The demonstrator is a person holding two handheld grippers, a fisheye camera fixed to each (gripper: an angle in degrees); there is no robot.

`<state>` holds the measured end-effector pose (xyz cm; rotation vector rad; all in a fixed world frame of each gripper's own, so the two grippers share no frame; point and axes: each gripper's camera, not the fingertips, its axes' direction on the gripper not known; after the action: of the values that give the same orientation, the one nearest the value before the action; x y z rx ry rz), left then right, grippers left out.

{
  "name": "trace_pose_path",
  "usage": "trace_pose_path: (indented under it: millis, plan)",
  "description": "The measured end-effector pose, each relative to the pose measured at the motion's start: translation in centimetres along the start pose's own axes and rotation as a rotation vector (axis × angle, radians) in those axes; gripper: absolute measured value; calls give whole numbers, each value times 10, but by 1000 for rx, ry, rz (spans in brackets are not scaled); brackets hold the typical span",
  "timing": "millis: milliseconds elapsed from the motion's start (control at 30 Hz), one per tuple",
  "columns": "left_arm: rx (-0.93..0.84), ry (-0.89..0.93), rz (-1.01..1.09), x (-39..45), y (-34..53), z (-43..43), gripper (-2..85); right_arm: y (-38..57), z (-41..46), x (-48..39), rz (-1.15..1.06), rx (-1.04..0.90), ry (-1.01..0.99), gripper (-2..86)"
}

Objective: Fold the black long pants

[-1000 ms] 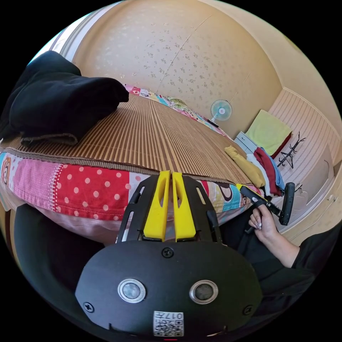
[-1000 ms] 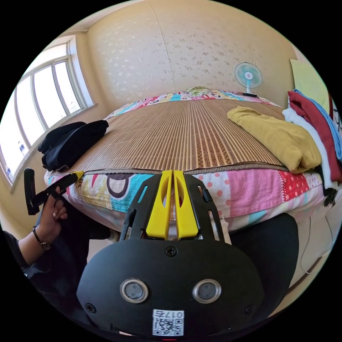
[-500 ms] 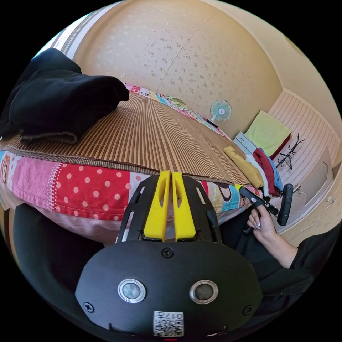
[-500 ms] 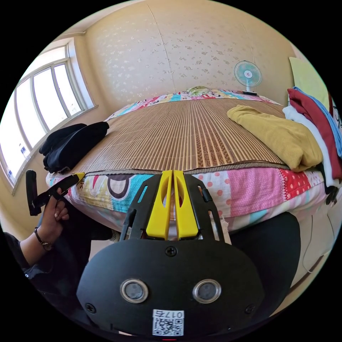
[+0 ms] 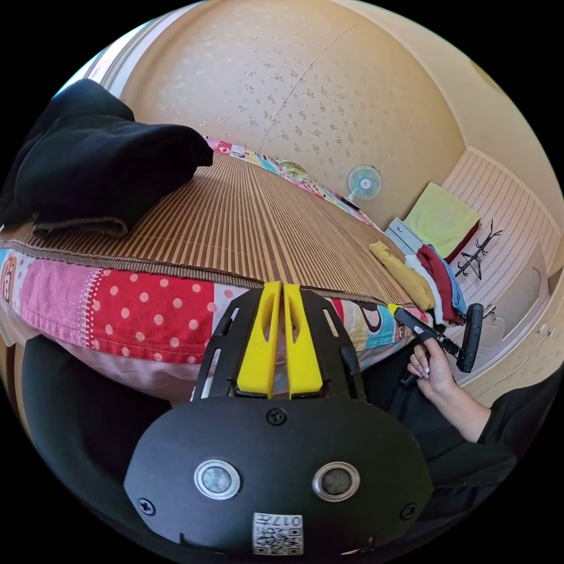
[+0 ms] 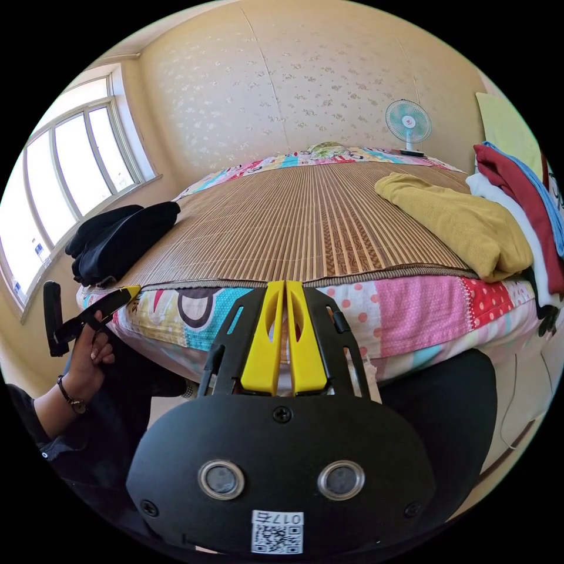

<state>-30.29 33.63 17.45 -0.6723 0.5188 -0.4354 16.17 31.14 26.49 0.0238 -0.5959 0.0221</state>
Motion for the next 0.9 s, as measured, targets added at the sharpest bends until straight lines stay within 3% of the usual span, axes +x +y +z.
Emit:
trace_pose_path:
  millis: [467, 600, 667, 767, 833, 900]
  plan:
    - [2, 2, -1, 4, -5, 7, -10, -18, 10, 7, 15, 4, -19, 4]
    - [0, 5, 0, 6, -8, 9, -10, -47, -4, 12, -26, -93, 5, 5]
    - [1, 8, 0, 7, -9, 11, -10, -64, -49, 35, 48, 105, 72, 6]
    - [-2, 12, -11, 8, -11, 13, -10, -90, -85, 88, 165, 251, 218, 13]
    - [-7, 12, -18, 10, -14, 15, -10, -108, -80, 124, 229, 191, 303, 20]
    - [-13, 13, -23, 11, -16, 17, -10, -126, -40, 167, 232, -7, 345, 33]
